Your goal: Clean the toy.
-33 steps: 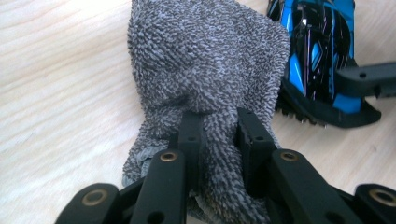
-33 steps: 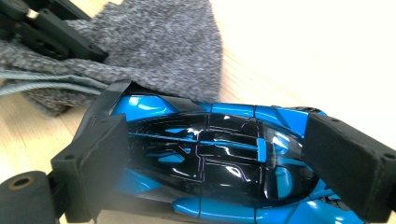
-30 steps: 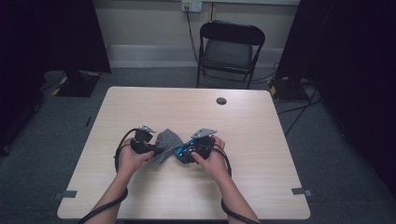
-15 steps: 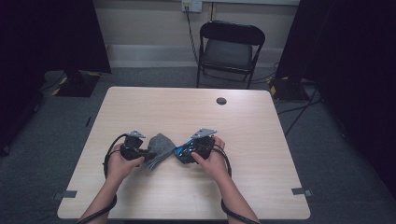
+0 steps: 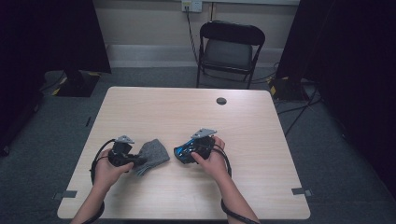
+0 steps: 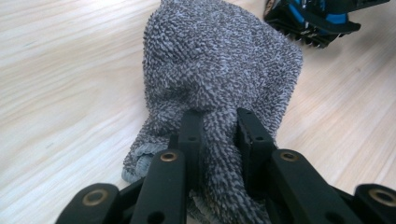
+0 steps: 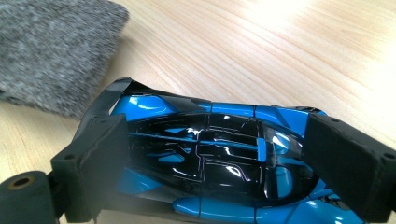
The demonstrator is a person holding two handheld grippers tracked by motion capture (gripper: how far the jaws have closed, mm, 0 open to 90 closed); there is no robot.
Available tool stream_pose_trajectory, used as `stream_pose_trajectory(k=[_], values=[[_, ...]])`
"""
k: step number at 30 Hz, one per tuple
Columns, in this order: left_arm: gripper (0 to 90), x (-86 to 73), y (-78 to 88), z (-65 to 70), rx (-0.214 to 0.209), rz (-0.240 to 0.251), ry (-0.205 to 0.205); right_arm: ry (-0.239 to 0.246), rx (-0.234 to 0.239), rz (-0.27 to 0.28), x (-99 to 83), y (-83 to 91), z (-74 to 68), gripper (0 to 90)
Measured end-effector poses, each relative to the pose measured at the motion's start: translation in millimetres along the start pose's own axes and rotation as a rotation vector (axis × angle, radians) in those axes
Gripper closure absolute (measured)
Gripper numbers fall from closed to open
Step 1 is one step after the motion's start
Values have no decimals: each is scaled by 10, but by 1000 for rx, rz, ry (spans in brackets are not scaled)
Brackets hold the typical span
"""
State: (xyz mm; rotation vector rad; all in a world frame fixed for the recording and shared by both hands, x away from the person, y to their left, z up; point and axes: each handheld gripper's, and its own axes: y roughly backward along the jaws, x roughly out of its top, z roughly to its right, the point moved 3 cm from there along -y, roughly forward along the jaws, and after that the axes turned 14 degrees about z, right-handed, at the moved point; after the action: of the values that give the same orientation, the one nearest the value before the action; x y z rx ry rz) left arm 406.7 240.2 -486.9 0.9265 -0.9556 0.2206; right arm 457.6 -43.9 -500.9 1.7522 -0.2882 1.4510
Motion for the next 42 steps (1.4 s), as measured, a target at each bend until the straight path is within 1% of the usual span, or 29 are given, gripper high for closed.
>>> stream_pose_trajectory(k=[1, 2, 5, 8, 10, 11, 12, 14, 18, 23, 26, 29, 31, 32, 36, 39, 40, 41, 42], values=[[744, 0, 32, -28, 6, 4, 5, 0, 0, 0, 0, 0, 0, 73], [743, 3, 57, -48, 12, 14, 20, -1, 0, 1, -1, 0, -1, 73], [743, 51, 119, -107, 22, 34, 33, -1, -1, 1, -1, 1, -2, 73], [743, 154, 141, -124, 35, 72, 43, 0, -1, 0, 0, 0, -1, 73], [743, 251, 124, -125, 36, 97, 49, -1, -1, 1, -1, 1, -2, 73], [742, 282, 107, -123, 43, 111, 56, -3, -2, 1, -2, 2, -3, 73], [742, 325, 85, -124, 44, 117, 59, -2, -2, 2, -3, 3, -3, 73], [742, 407, 21, -117, 48, 137, 65, -2, -2, 3, -4, 3, -3, 73], [742, 554, -145, -84, 32, 155, 79, -3, -6, -2, 0, 2, -6, 73], [742, 713, -343, -34, 19, 162, 89, -2, -8, -5, 3, 2, -7, 74], [742, 799, -450, -16, 24, 166, 90, -4, -8, -3, 0, 4, -7, 74], [742, 871, -573, -11, 39, 157, 83, -6, -9, -1, -3, 6, -9, 74], [741, 911, -676, 9, 20, 165, 96, -4, -9, 0, -3, 6, -9, 74], [741, 922, -710, 18, 18, 165, 100, -5, -9, 0, -3, 6, -9, 74], [741, 963, -892, 80, 19, 144, 84, -1, -8, -7, 4, 2, -6, 74], [741, 997, -1020, 120, 3, 134, 67, 0, -7, -5, 2, 3, -7, 74], [741, 1012, -1067, 143, 6, 140, 82, -3, -7, -5, 0, 6, -7, 74], [741, 1025, -1099, 151, 7, 126, 66, 5, -1, -8, 1, 8, -4, 74], [741, 1039, -1134, 162, 6, 123, 60, 8, 3, -11, 2, 10, -3, 74]])
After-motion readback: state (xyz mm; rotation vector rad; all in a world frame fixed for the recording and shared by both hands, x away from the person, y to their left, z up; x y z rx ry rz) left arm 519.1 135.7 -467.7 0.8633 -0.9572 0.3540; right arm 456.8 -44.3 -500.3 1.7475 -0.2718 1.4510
